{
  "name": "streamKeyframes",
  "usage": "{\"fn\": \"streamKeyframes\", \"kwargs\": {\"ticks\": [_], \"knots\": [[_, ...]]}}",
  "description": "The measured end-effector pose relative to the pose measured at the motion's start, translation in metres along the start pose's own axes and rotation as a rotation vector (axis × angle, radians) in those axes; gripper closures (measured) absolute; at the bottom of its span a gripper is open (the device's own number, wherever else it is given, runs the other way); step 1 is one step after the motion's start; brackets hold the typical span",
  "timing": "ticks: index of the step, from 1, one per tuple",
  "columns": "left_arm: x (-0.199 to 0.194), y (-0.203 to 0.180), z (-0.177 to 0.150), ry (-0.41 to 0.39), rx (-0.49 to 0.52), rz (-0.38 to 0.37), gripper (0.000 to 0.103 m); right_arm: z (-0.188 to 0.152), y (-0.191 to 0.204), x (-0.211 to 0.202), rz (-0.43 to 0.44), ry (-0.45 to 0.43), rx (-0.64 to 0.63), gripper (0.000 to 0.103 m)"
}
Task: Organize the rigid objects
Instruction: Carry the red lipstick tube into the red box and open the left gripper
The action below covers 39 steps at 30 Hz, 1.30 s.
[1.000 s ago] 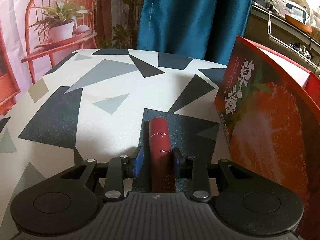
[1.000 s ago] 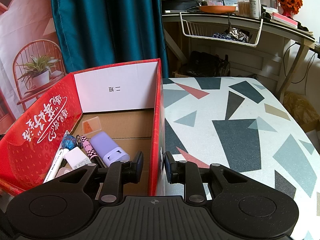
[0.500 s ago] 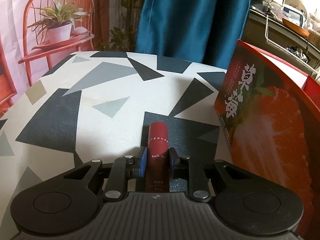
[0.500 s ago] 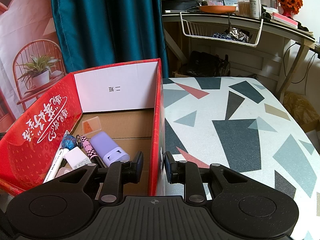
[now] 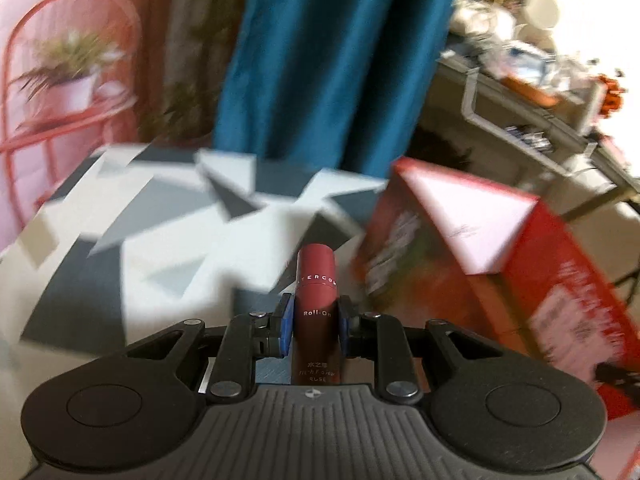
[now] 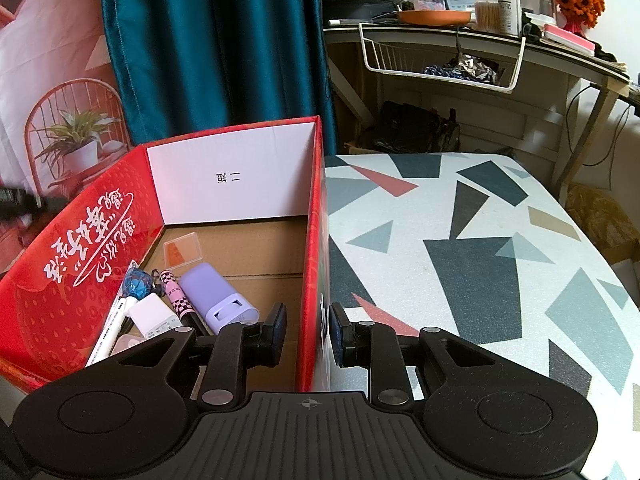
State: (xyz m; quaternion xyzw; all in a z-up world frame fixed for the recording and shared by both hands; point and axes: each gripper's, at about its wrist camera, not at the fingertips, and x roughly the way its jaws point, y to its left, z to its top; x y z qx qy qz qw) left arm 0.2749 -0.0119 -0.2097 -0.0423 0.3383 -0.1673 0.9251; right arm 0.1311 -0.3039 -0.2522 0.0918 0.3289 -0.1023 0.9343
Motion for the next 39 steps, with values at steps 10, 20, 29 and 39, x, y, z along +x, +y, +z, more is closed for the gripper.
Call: {"fn": "streamKeyframes", "kwargs": {"ticks": [10,20,29,39], "knots": [[-0.021,-0.067,0.035,-0.069,0.174,-0.233,0.079,0.000,0.000,0.000,-0.001,0.002,0.000,0.081],[0.008,-0.105,0.011,0.044,0.320,-0.259,0.079,0.000,0.000,0.000,0.001,0.000,0.000,0.081],[0.030,-0.103,0.002,0.104,0.321,-0.238,0.079,-0.001,0.000,0.000,-0.001,0.002,0.000,0.080],[0.013,-0.094,0.016,0.070,0.283,-0.195,0.070,0.000,0.000,0.001,-0.004,0.015,0.004,0.080]]}}
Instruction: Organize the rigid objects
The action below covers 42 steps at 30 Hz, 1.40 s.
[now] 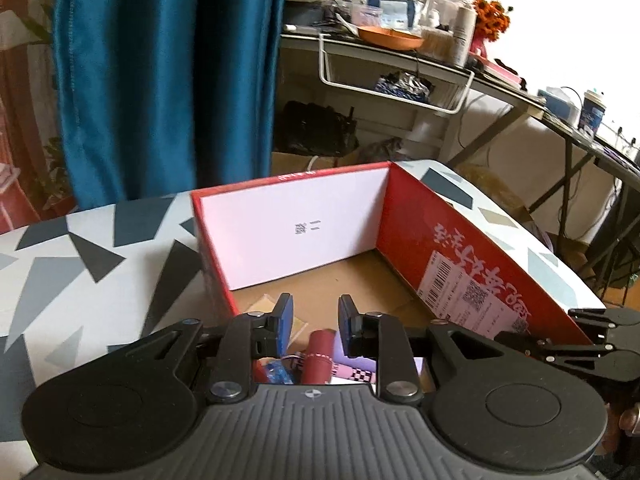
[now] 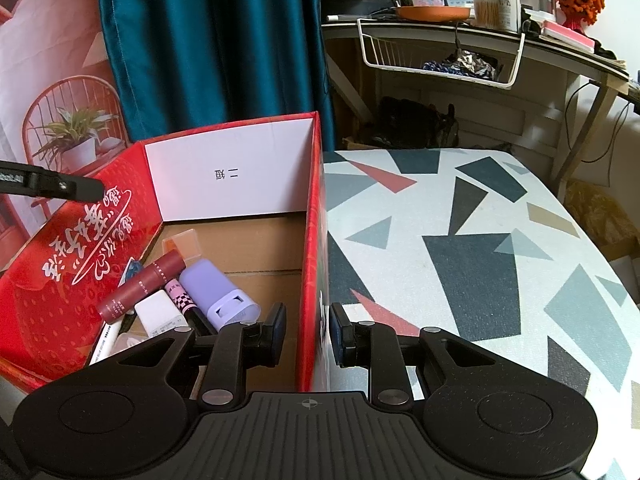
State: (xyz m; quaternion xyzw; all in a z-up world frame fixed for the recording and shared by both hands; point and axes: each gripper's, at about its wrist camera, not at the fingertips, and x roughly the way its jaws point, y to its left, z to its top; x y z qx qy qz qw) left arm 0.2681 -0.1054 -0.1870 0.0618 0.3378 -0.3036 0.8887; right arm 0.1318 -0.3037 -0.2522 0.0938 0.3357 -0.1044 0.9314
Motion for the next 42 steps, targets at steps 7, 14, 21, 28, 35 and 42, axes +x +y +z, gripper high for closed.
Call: {"fn": "streamKeyframes", "kwargs": {"ticks": [7,14,21,28,35,42], "knots": [[-0.017,0.005,0.002,-0.025,0.000,0.038,0.040,0.002,-0.001,0.002,-0.006,0.018,0.009,0.080],[-0.030,0.008,0.002,-0.038,-0.006,0.082,0.019,0.007,0.000,-0.001,-0.003,0.029,0.020,0.063],[-0.058,0.011,0.006,-0.068,-0.030,0.184,0.000,0.021,0.004,-0.023,-0.006,-0.010,0.005,0.013],[-0.097,0.017,0.014,-0.103,-0.127,0.288,0.000,0.046,0.006,-0.063,0.003,-0.071,0.038,0.000],[-0.153,0.017,0.017,-0.207,-0.233,0.300,0.000,0.080,0.016,-0.125,0.019,-0.179,0.059,0.000],[-0.215,-0.012,0.020,-0.284,-0.189,0.428,0.000,0.107,0.040,-0.197,0.038,-0.271,0.030,0.000]]}}
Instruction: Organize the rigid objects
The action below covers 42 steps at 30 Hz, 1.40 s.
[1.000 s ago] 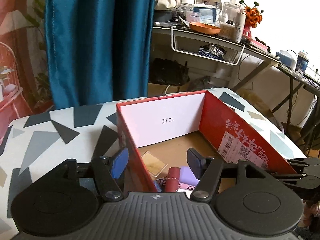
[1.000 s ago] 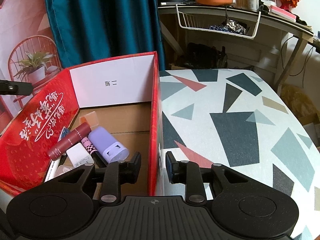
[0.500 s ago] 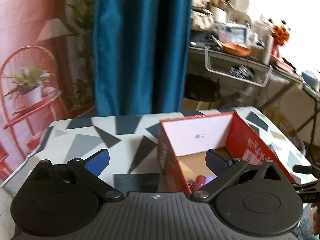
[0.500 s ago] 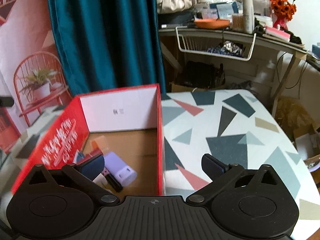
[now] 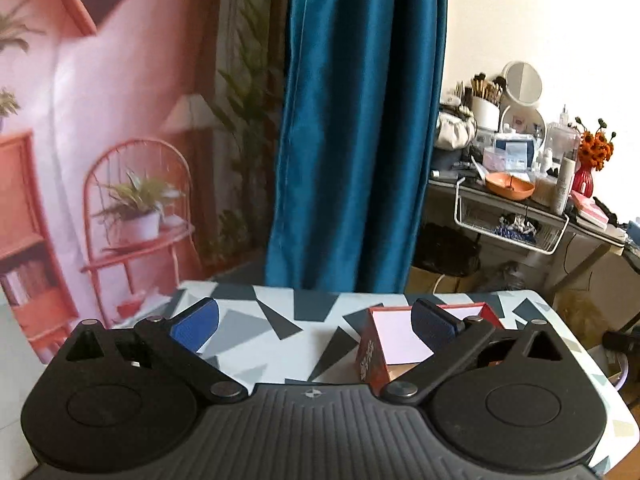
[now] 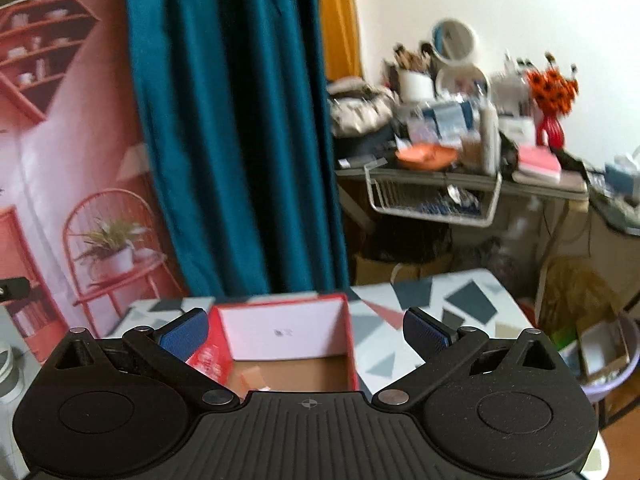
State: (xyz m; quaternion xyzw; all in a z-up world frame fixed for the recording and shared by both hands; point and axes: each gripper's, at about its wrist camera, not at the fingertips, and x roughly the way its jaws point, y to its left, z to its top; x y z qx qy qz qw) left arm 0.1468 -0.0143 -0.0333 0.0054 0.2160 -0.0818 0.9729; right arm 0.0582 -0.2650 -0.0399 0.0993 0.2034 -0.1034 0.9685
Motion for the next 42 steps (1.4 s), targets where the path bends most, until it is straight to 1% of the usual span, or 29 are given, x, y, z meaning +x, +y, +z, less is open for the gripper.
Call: {"fn": "streamKeyframes", "kwargs": {"ticks": [4,8,10,13,15,18,21,26,31,42], "knots": [[-0.036,0.002,0.002,-0.036,-0.037,-0.012,0.000,0.012,0.022,-0.034,0.011,-0.022,-0.030,0.000],[-0.064,-0.001,0.003,-0.052,-0.029,-0.003,0.000,0.019,0.046,-0.069,0.011,-0.055,-0.064,0.000],[-0.082,-0.001,-0.001,-0.078,-0.026,-0.003,0.000,0.017,0.058,-0.085,0.017,-0.061,-0.071,0.000],[-0.105,-0.008,-0.005,-0.105,0.004,0.042,0.000,0.008,0.075,-0.108,0.026,-0.077,-0.078,0.000],[-0.118,-0.011,-0.010,-0.109,0.006,0.034,0.000,0.002,0.082,-0.118,0.029,-0.082,-0.085,0.000],[-0.128,-0.016,-0.017,-0.094,0.015,0.039,0.000,-0.003,0.089,-0.123,0.036,-0.080,-0.103,0.000],[-0.129,-0.021,-0.022,-0.073,0.046,0.061,0.000,-0.002,0.088,-0.121,0.018,-0.077,-0.095,0.000],[-0.127,-0.014,-0.026,-0.051,0.040,0.079,0.000,-0.008,0.085,-0.114,0.001,-0.052,-0.087,0.000],[-0.133,-0.011,-0.027,-0.052,0.037,0.105,0.000,-0.011,0.083,-0.115,-0.012,-0.049,-0.087,0.000],[-0.143,-0.010,-0.024,-0.085,0.017,0.127,0.000,-0.014,0.079,-0.121,-0.030,-0.059,-0.082,0.000]]}}
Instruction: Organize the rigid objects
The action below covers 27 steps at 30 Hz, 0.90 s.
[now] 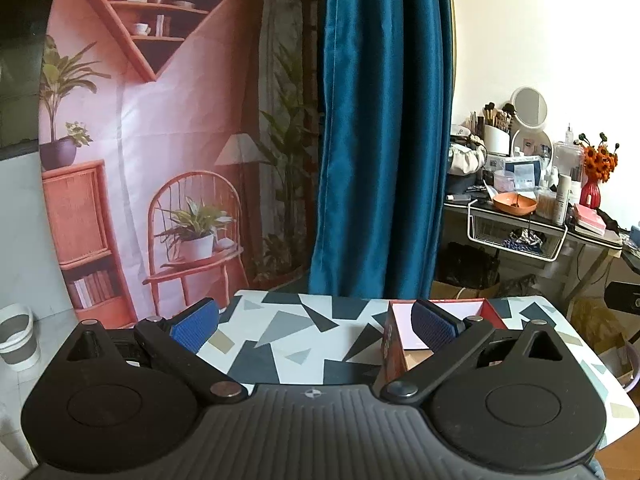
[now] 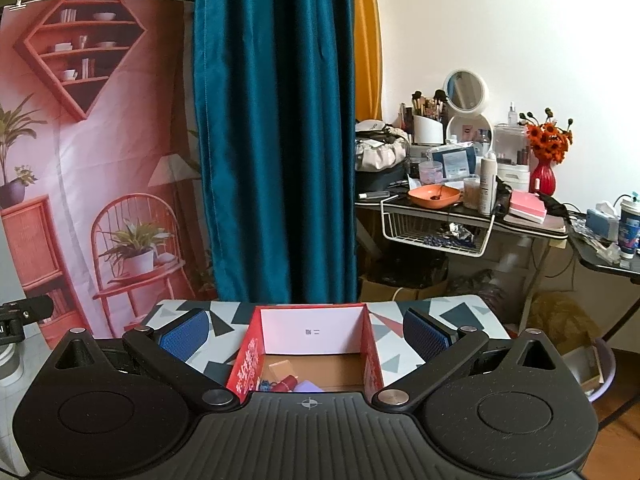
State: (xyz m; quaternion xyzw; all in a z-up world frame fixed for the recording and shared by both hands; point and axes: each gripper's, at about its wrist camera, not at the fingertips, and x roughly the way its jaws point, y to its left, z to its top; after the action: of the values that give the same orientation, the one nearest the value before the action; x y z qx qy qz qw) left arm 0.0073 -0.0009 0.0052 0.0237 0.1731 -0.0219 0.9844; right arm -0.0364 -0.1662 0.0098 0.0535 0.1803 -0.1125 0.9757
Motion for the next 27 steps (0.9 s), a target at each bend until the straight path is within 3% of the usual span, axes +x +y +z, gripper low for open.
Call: {"fn": "streamKeyframes", "kwargs": {"ticks": [27], "knots": [[-0.0056,0.0010,0.0010,-0.019,-0.003,0.022,0.000,-0.0044,-0.0017,-0.0049,-0.016,-0.009,-0.014,0.000]]}}
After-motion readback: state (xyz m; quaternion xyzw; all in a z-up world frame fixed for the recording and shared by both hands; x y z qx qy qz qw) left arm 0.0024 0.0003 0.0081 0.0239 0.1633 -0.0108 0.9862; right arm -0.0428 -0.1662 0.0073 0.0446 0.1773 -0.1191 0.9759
